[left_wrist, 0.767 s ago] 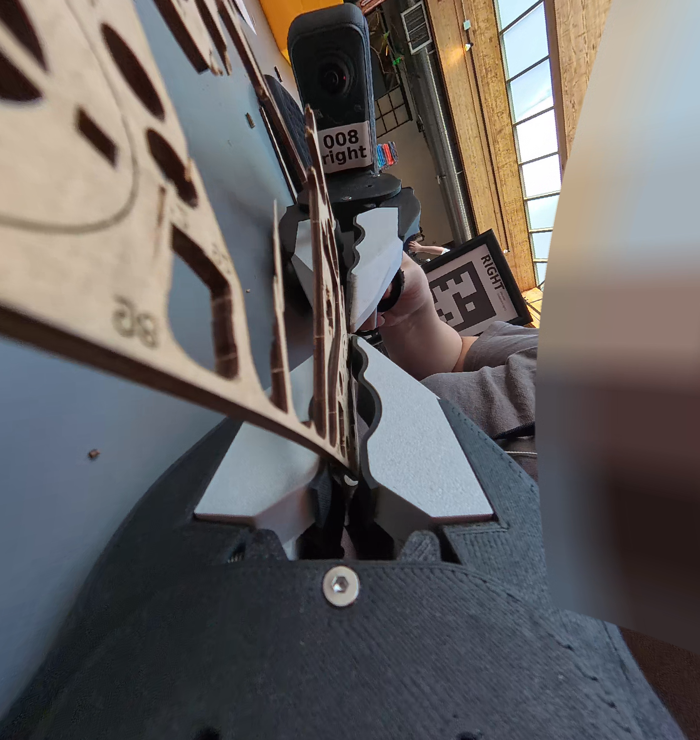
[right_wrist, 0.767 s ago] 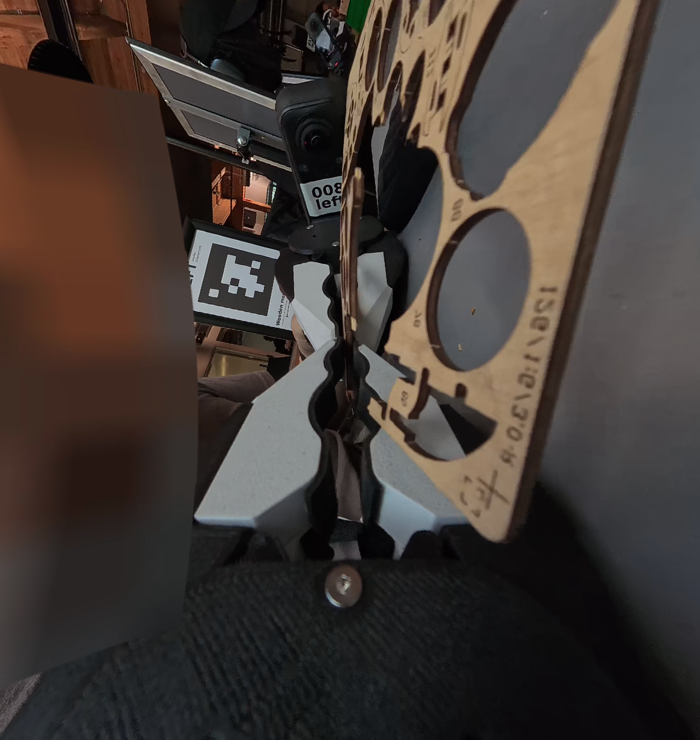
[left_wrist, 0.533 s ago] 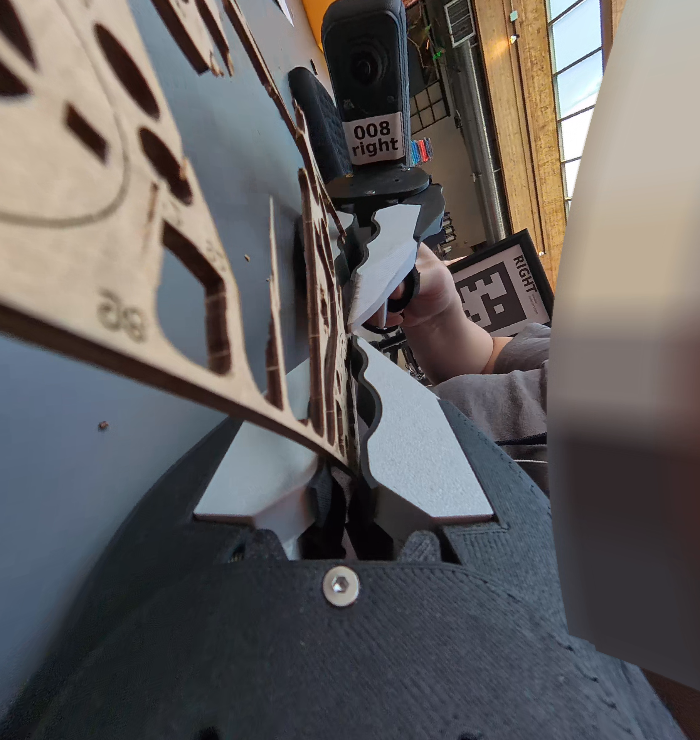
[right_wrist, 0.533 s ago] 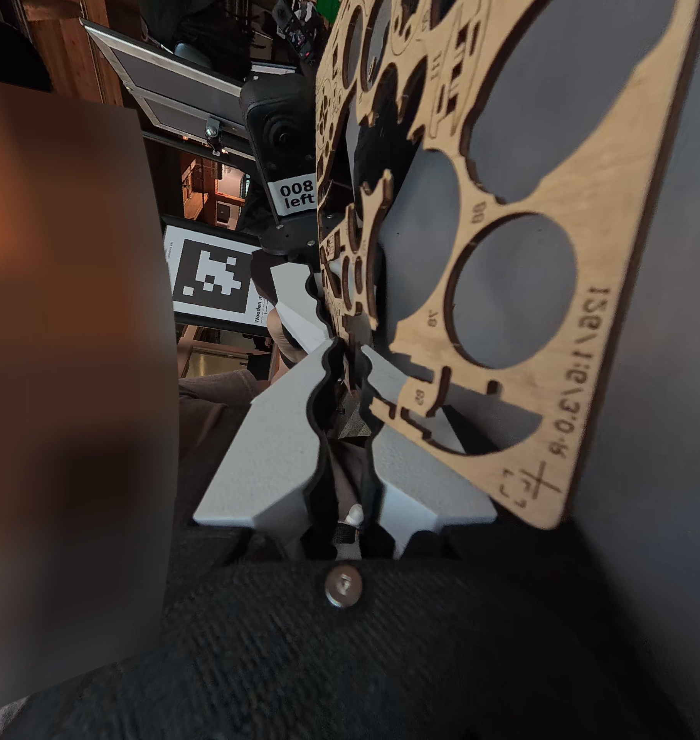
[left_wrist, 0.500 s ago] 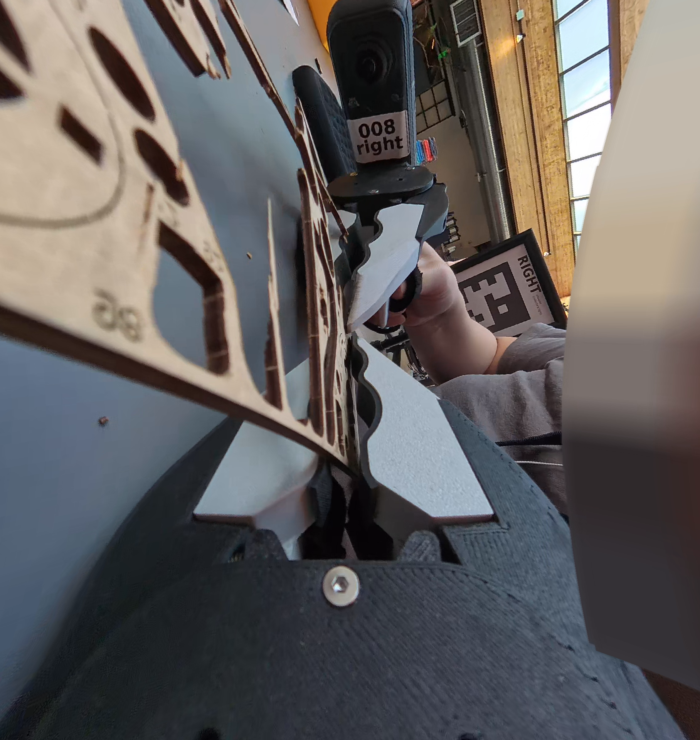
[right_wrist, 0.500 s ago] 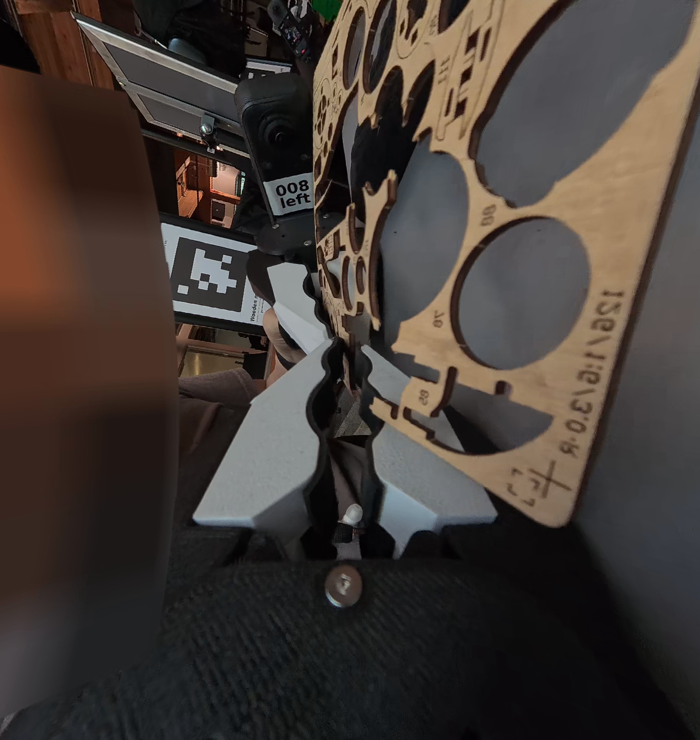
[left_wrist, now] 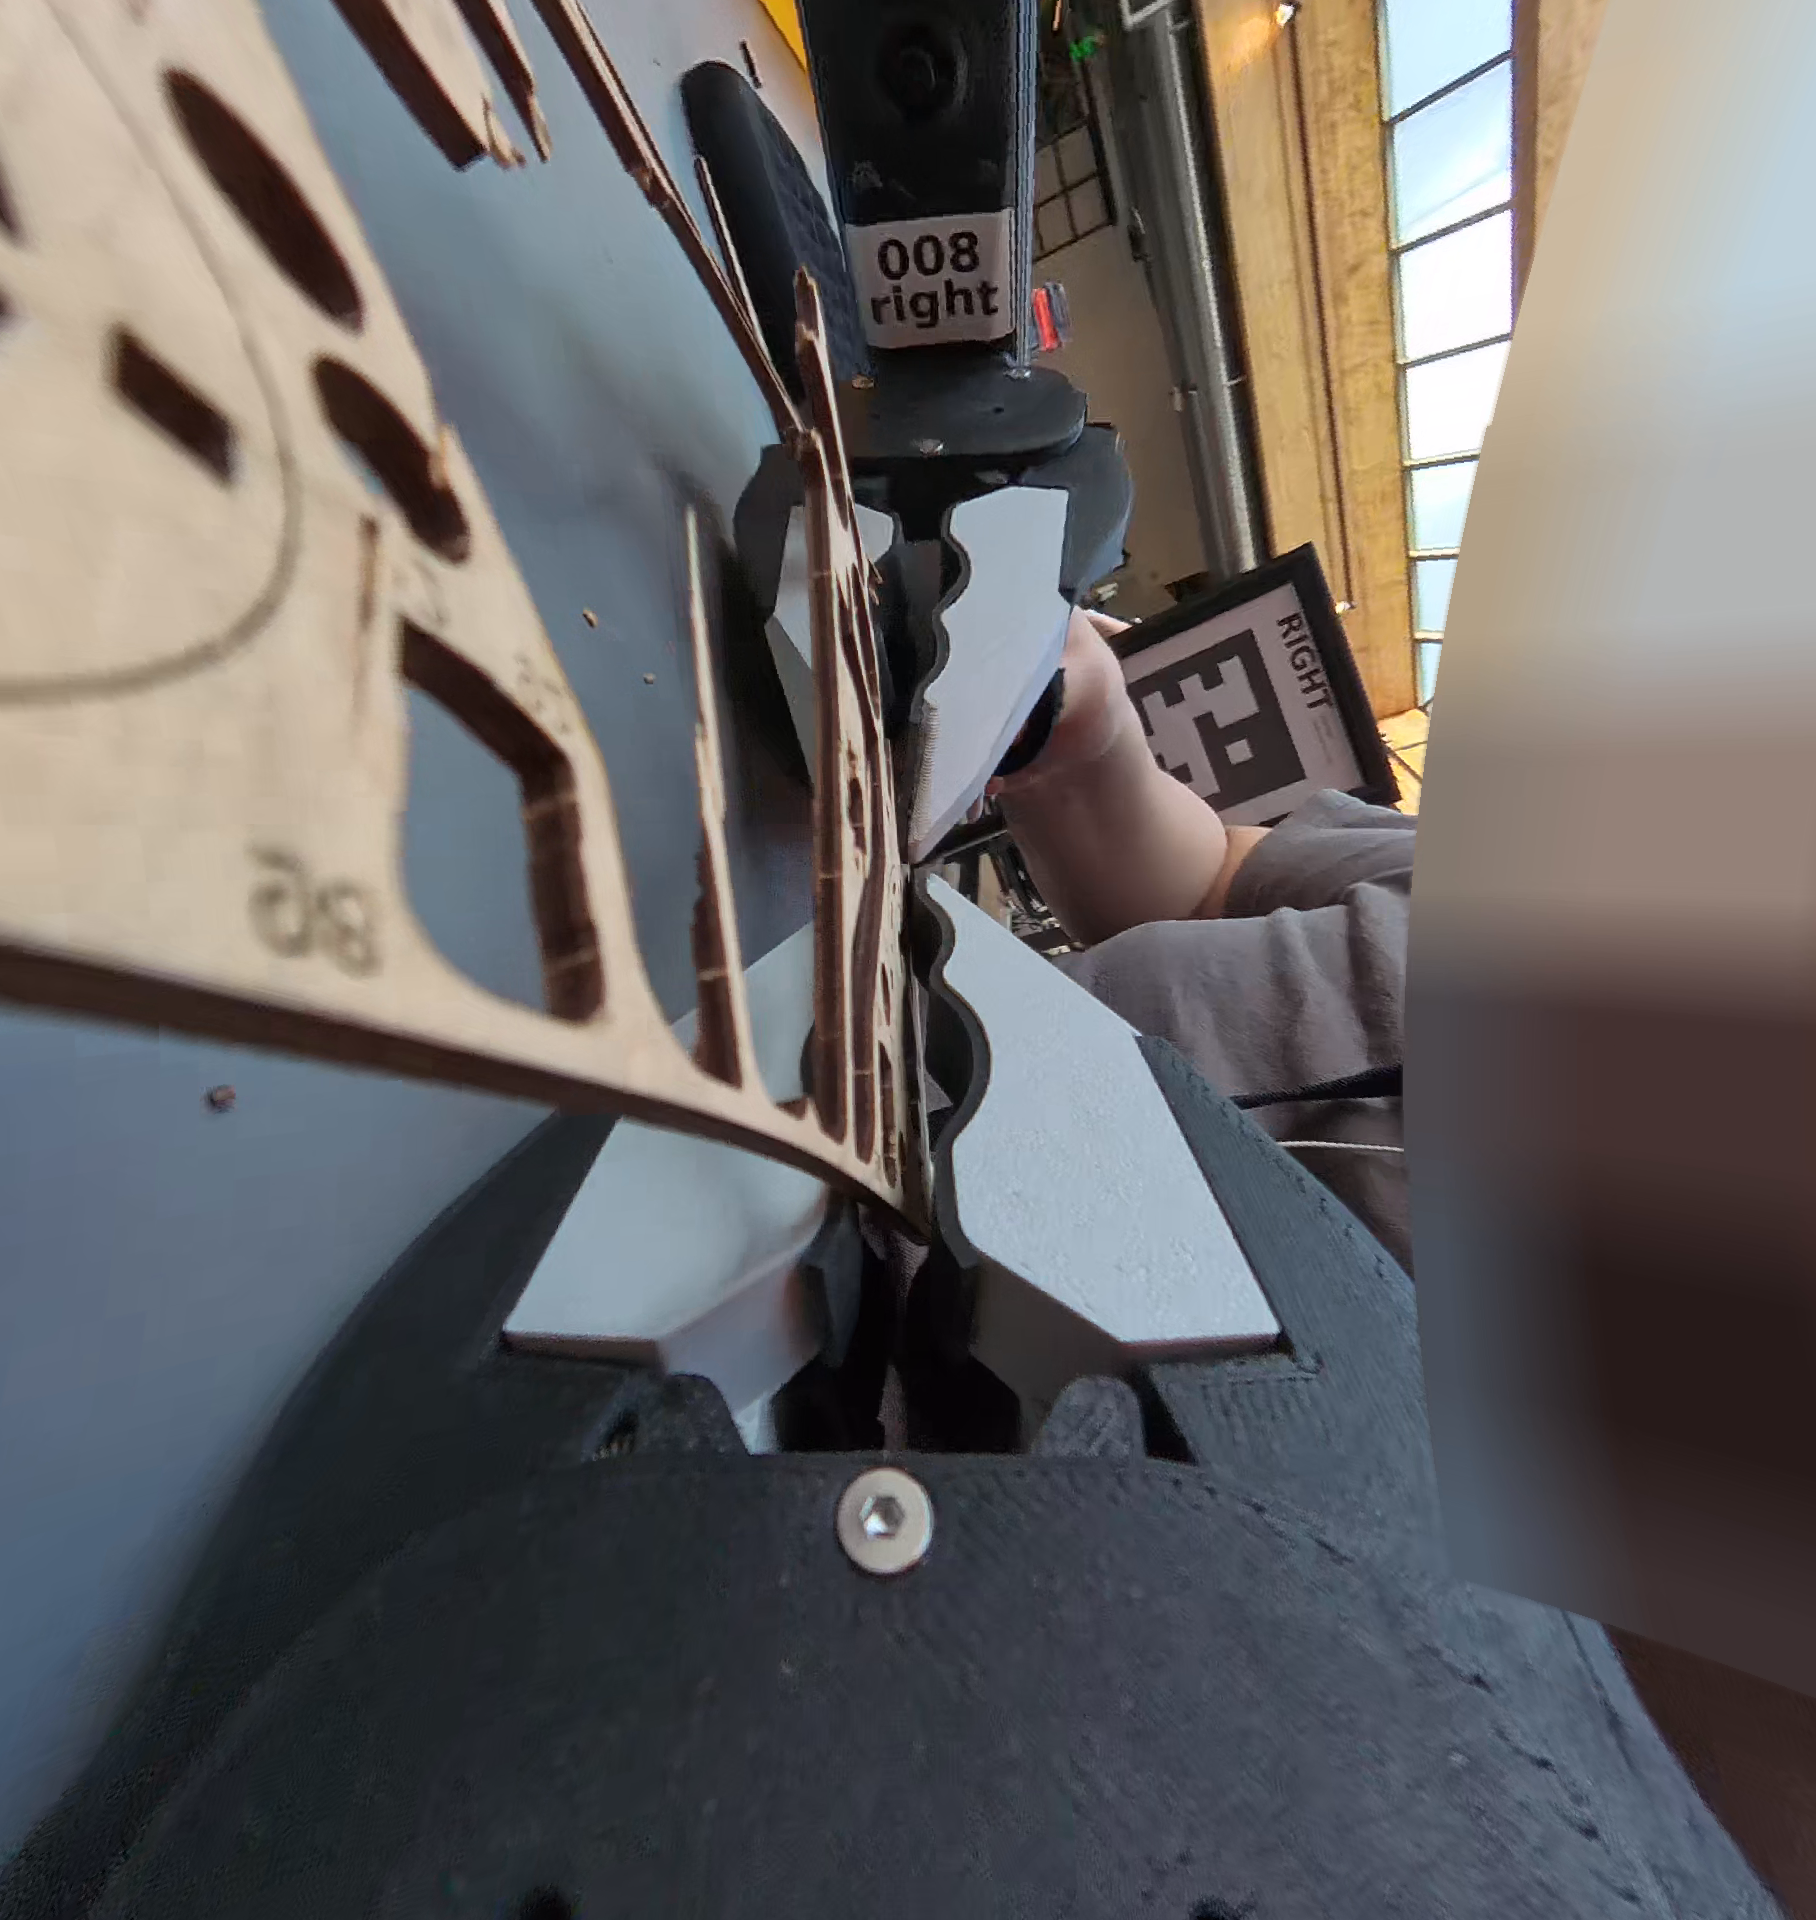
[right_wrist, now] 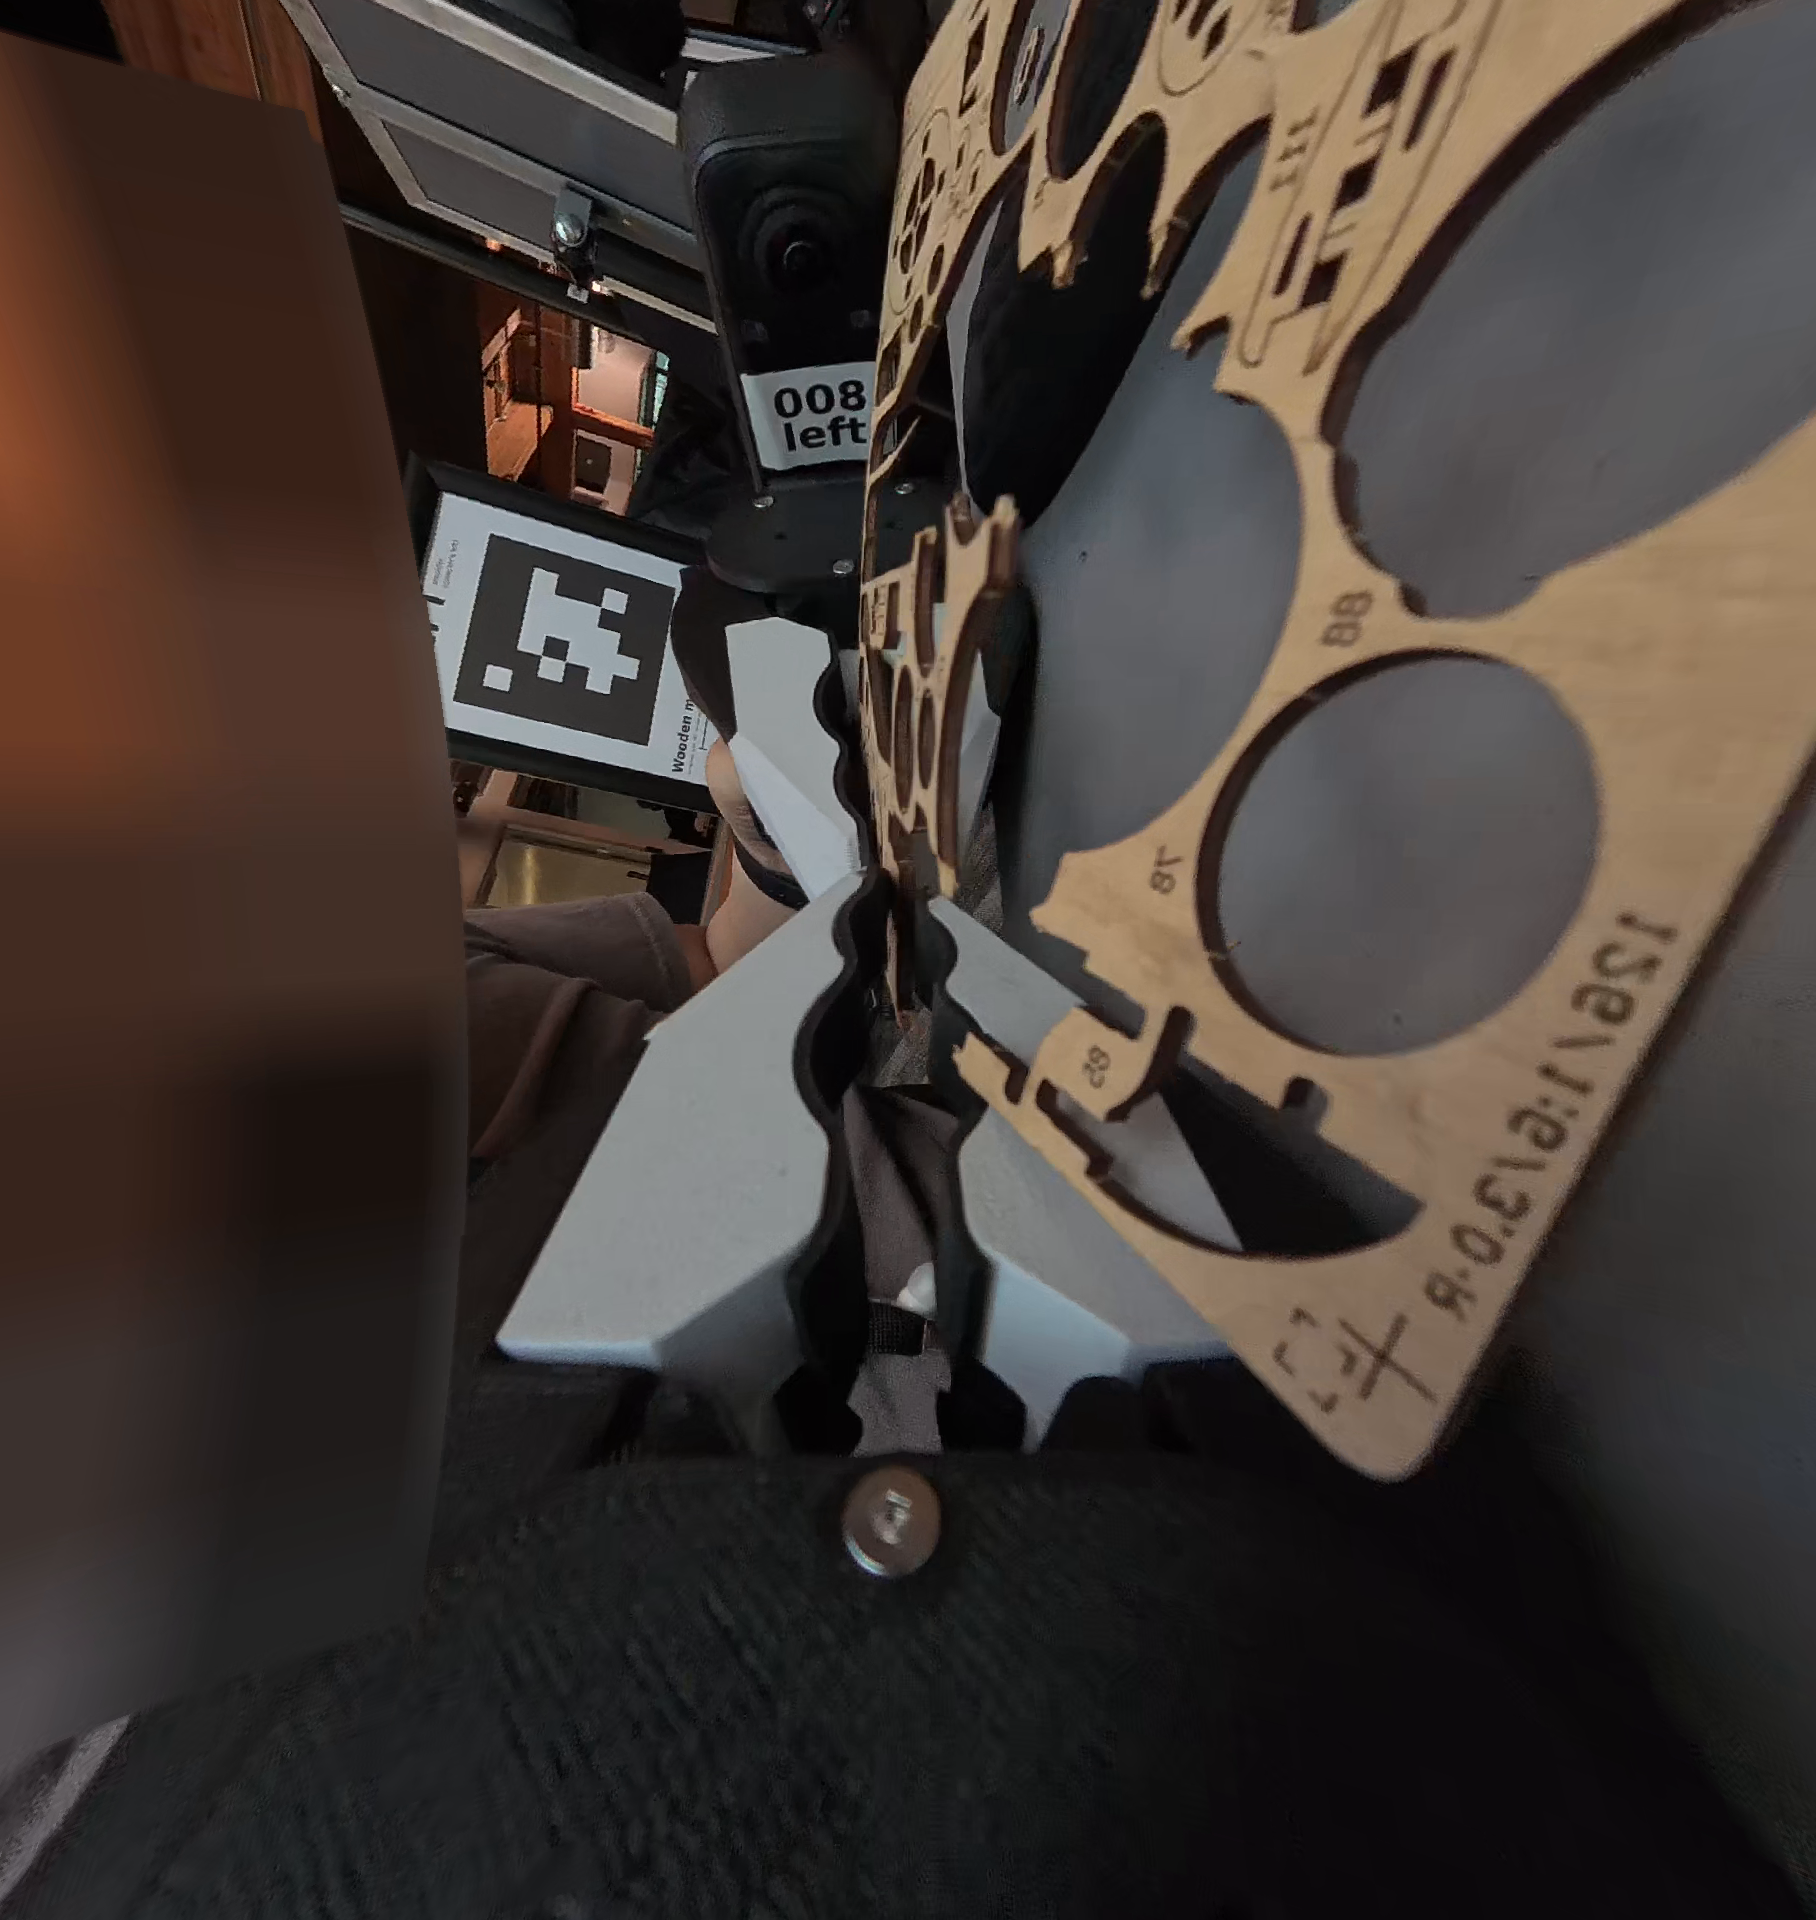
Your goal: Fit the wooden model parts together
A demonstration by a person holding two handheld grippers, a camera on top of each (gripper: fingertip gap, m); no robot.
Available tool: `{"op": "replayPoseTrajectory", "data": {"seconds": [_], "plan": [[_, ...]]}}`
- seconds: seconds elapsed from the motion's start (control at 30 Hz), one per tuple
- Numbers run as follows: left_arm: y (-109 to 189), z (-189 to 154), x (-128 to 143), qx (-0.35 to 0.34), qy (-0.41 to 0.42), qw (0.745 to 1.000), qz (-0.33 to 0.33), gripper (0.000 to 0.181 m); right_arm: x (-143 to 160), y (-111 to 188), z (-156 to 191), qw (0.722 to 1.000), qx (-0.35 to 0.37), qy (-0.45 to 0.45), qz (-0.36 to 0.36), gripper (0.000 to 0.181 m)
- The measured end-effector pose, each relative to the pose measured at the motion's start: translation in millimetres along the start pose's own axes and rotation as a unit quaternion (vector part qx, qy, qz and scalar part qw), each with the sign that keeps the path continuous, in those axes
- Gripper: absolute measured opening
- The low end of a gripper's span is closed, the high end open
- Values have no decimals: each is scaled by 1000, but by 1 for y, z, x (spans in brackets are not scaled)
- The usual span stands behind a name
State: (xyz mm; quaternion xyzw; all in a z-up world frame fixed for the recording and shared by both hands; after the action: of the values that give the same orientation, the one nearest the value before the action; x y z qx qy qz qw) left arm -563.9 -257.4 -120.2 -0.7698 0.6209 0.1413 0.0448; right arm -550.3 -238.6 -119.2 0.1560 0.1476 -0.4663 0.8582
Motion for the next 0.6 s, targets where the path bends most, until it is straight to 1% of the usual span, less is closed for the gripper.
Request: {"op": "replayPoseTrajectory", "data": {"seconds": [0.03,0.13,0.33,0.5,0.6], "plan": [[-1,2,-1,-8,-7,1000,2,1,-1,1,-2,1000,2,-8,-3,2],[-1,2,-1,-4,-10,1000,14,1,-1,1,-1,1000,5,-2,-2,2],[0,1,-3,-2,-18,1000,8,1,-3,2,-2,1000,-7,-29,-11,2],[0,5,-3,-27,-22,999,5,1,-4,2,-6,1000,16,-15,-15,3],[-1,7,-4,-31,-18,999,-4,1,-3,2,-7,1000,24,-13,-14,3]]}}
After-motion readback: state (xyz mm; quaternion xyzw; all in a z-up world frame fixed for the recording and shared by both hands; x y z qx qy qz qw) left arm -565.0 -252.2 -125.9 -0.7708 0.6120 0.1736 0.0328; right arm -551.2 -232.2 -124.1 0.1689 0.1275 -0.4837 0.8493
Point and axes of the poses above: each gripper's, where its closed fingertips meet, y back along the fingers, x out of its underside, z = x × y across the jaws, the point moved 2 cm from there along y, back along the fingers, and after that the axes turned 6 degrees about y, right-handed, at the moved point
